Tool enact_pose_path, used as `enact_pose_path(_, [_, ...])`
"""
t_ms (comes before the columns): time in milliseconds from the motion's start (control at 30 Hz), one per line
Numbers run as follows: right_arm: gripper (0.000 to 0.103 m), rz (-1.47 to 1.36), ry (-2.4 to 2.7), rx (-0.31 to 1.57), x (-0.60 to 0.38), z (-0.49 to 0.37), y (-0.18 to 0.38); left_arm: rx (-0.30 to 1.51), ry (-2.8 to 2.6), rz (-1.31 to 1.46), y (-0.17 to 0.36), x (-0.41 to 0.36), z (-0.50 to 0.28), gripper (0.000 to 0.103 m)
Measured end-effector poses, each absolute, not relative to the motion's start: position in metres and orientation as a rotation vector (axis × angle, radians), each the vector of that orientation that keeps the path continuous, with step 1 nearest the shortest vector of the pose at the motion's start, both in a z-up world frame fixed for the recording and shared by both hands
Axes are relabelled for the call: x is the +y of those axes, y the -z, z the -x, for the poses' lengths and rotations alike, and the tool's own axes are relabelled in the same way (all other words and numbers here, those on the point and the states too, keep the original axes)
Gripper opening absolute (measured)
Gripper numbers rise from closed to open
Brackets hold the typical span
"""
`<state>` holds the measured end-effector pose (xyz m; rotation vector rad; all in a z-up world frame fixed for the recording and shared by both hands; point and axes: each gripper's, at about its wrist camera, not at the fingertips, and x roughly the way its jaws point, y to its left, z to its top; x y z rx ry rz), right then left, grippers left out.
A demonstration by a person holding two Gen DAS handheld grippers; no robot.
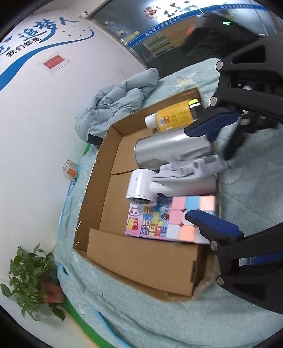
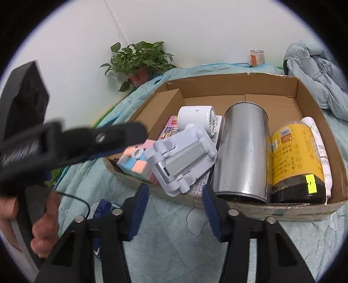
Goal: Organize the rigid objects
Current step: 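Lower the phone stand into the box beside the hair dryer and release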
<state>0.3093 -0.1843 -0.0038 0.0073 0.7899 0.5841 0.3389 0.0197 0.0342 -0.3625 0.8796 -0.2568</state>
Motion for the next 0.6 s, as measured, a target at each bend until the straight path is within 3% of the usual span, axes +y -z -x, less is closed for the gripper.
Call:
enact_pose_path(267, [0.038,-0.001,-0.484,0.776,-0.184,-0.32,0.009,0.823,0.219,0.311,-0.037,0.034,-0.306,0.07])
enact_pose_path(333, [0.039,0.013,-0.467,0.758,-0.187,-0.311,0.008,0.788,0.187,0.259,-0.039,0.036,-0.295,0.087])
enact_pose_path(367, [0.047,0.018,-0.465,0.749,-0.188,-0.306,0.008,0.766,0.163,0.223,-0.039,0.036,-0.288,0.093])
enact_pose_path(400, [0.066,0.019,-0.473,0.739,-0.19,-0.3,0.009,0.741,0.145,0.193,-0.039,0.037,-0.282,0.103])
enact_pose_path(467, [0.09,0.022,-0.478,0.718,-0.194,-0.289,0.011,0.693,0.117,0.13,-0.039,0.039,-0.267,0.102])
enact_pose_path(600, [0.09,0.028,-0.448,0.707,-0.202,-0.27,0.018,0.711,0.087,0.074,-0.033,0.052,-0.247,0.102])
